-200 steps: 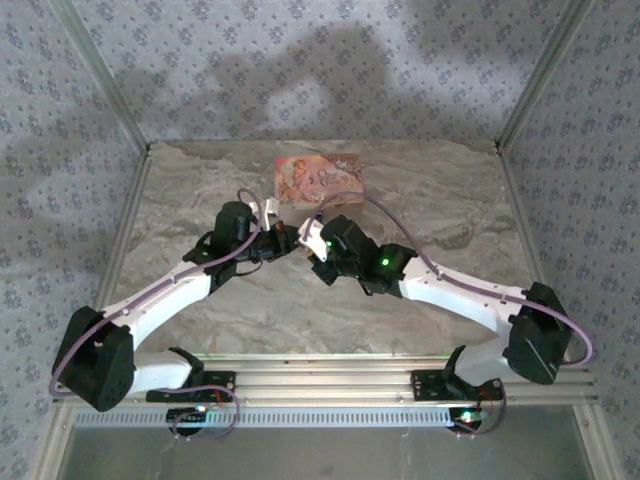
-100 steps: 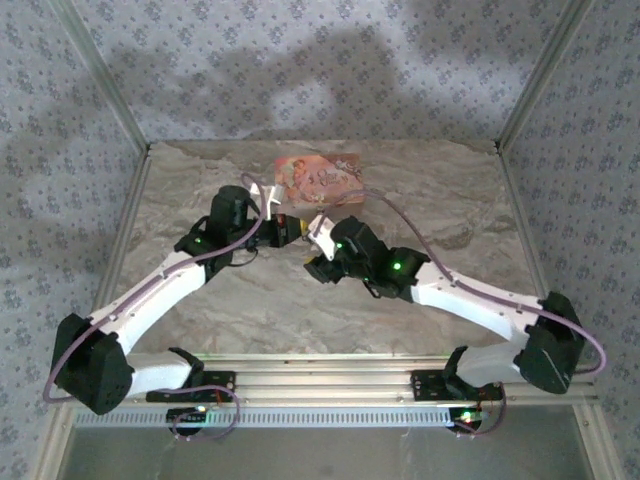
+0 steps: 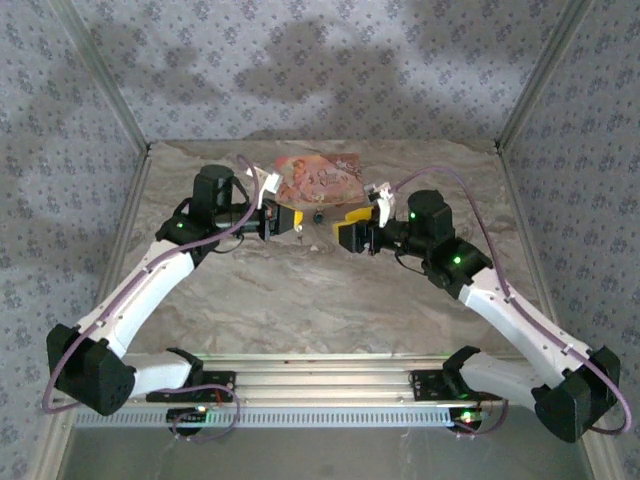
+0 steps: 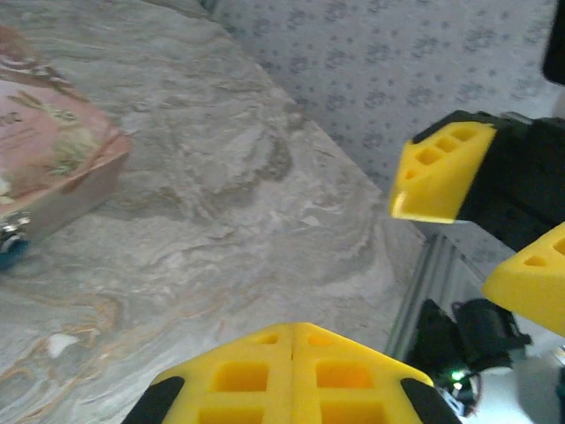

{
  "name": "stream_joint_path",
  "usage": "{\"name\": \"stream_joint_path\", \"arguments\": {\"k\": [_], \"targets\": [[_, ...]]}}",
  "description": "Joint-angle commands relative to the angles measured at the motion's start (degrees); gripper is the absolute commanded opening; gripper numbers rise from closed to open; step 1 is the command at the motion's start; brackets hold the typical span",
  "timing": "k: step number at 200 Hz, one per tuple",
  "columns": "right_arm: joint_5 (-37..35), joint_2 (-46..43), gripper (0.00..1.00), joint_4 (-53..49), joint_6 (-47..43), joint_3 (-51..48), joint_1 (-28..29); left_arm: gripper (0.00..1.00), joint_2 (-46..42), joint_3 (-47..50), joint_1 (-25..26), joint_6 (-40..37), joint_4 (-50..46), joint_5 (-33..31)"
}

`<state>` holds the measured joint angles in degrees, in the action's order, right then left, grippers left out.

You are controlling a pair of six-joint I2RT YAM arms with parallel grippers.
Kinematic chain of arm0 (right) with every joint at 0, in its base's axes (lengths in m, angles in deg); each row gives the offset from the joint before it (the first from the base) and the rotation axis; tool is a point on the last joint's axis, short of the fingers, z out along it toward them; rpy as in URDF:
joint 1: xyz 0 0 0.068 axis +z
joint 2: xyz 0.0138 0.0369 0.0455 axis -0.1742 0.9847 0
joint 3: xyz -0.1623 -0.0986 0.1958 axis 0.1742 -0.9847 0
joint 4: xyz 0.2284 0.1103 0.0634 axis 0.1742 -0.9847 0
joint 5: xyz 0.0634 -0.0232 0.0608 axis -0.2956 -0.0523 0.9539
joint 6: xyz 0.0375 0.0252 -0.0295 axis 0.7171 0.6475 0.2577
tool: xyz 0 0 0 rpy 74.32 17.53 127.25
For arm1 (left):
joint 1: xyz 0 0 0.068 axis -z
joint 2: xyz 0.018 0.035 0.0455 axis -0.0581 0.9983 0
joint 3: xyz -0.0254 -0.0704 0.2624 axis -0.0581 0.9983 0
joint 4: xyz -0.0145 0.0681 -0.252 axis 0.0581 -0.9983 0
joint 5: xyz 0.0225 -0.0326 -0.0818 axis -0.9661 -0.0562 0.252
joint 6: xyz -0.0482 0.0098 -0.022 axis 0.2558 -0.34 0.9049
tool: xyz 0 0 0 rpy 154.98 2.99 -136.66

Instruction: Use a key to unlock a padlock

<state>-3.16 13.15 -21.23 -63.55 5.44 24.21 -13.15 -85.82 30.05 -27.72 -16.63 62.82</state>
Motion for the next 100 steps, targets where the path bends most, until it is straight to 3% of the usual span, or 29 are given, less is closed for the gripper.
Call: {"name": "stream_joint_path", "arguments": {"k": [1,100], "targets": [[9.2,2.3,0.56,3.5,4.2,1.7,0.8,0.00,-1.2,-1.1,-0.1,-0.9,3.3,8.1],[12.2,9.2,0.47,6.5,4.9,4.4,3.9,0.00,-0.7,-1.0,-0.1,1.4,6.5,13.5]]}}
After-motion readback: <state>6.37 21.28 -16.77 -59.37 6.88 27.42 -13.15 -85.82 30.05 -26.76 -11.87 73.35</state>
